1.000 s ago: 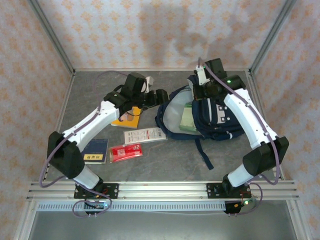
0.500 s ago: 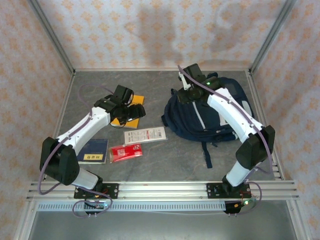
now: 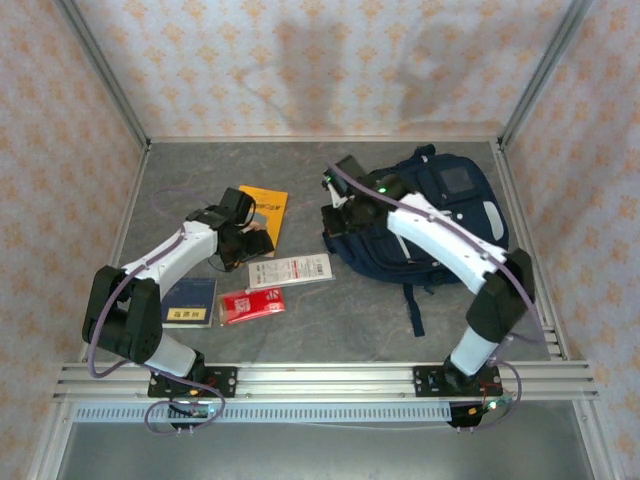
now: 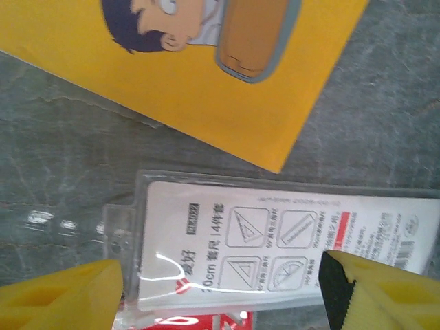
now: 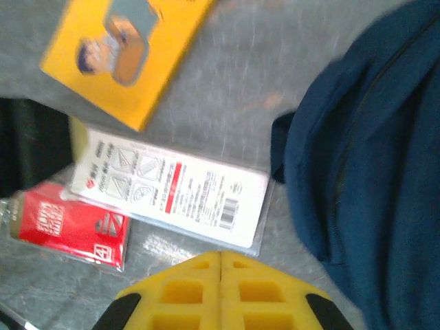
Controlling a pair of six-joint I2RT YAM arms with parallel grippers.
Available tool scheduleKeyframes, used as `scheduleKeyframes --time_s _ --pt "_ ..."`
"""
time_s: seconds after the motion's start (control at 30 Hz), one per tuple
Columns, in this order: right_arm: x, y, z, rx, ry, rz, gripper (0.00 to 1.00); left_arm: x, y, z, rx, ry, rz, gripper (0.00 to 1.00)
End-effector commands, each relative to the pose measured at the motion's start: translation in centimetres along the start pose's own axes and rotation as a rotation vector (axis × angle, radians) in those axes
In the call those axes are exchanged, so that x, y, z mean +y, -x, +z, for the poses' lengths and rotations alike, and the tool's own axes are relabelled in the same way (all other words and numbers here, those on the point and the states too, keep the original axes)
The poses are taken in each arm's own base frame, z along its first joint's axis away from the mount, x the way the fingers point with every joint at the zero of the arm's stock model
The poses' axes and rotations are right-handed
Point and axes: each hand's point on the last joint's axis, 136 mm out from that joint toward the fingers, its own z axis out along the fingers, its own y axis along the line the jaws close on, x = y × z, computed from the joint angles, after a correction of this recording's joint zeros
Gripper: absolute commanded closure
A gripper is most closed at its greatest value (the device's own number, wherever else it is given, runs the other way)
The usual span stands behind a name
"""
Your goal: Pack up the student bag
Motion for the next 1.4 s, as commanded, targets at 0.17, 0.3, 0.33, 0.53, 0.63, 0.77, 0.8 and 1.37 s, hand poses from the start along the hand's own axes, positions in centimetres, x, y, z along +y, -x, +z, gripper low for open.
scheduleKeyframes --time_s 0.17,0.3,0.33,0.53,0.63,0.77,0.8,1.37 --pt "-1.7 -4.5 7.8 0.193 -0.205 0.115 1.0 2.6 0.4 1.4 0.0 0.034 -0.041 0.21" --pt "-3.6 -5.4 9.6 0.224 -0.331 0.113 1.0 2.7 0.2 2.2 0.018 0.008 -0.036 0.21" --pt "-4.2 -5.4 9.8 0.222 -0.372 0.114 1.0 2.8 0.2 2.4 0.022 0.011 -0.037 0.21" --pt "-4.8 -6.4 12.4 0.27 -0.407 0.125 1.0 2.6 0.4 3.4 0.032 -0.01 -0.027 0.2" --pt "-4.5 -7.1 13.8 0.296 -0.377 0.141 1.0 2.4 0.4 4.3 0.049 -0.023 -0.027 0.21" --pt "-4.9 -7.9 14.9 0.324 -0.378 0.131 1.0 1.5 0.2 5.1 0.071 -0.077 -0.038 0.22" --pt "-5.1 -8.0 15.1 0.329 -0.371 0.136 1.0 1.2 0.0 5.4 0.084 -0.095 -0.039 0.23" --pt "-6.3 -10.5 17.2 0.421 -0.268 0.243 1.0 -4.7 -0.5 0.5 0.075 -0.465 -0.085 0.31"
